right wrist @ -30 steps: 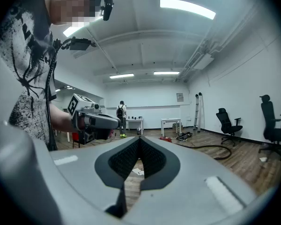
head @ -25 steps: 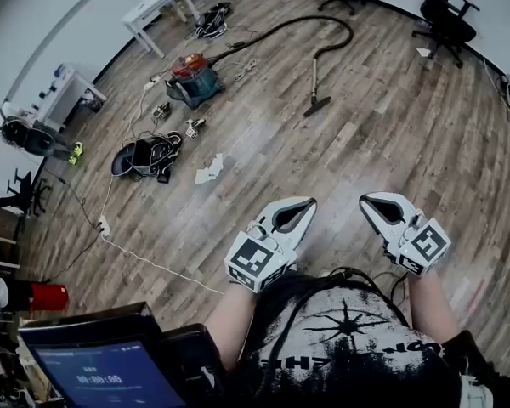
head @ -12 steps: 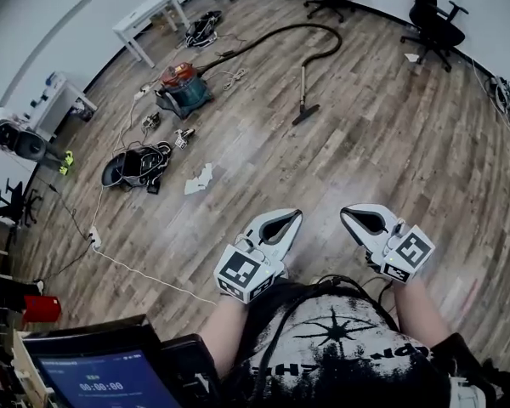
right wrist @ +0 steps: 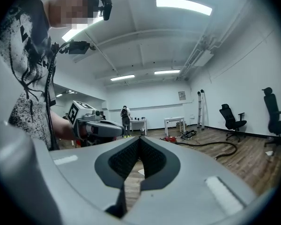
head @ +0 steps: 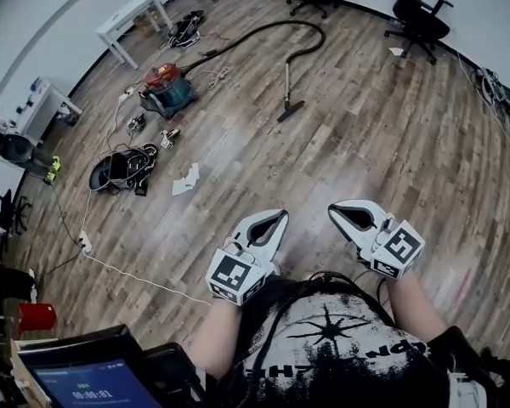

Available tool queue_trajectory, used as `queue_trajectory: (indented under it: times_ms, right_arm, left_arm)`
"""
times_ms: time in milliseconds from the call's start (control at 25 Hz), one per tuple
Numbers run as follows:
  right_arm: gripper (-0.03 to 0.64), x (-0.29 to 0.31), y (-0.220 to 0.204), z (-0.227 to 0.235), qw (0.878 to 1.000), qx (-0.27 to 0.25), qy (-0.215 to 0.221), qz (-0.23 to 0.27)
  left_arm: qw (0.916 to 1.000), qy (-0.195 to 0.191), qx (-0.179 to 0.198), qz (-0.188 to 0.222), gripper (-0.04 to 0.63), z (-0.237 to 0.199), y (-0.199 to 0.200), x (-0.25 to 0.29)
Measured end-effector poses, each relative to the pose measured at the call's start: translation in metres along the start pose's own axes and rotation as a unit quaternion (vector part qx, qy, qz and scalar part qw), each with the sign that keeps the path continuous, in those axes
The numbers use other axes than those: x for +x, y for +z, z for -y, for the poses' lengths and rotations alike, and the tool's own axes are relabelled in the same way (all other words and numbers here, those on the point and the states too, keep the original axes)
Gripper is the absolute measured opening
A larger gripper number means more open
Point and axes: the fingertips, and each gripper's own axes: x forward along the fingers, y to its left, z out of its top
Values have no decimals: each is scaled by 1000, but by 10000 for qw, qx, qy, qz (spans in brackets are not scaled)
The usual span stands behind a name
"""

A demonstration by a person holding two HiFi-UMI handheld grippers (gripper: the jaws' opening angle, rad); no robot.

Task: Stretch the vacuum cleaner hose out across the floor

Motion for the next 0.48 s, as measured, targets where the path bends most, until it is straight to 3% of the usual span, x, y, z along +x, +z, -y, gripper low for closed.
queue_trajectory:
  times_ms: [480]
  right_arm:
    - [6, -9, -2, -6, 9998, 173, 56, 73]
  left_arm:
    - [9999, -64, -71, -44, 0, 9, -9, 3]
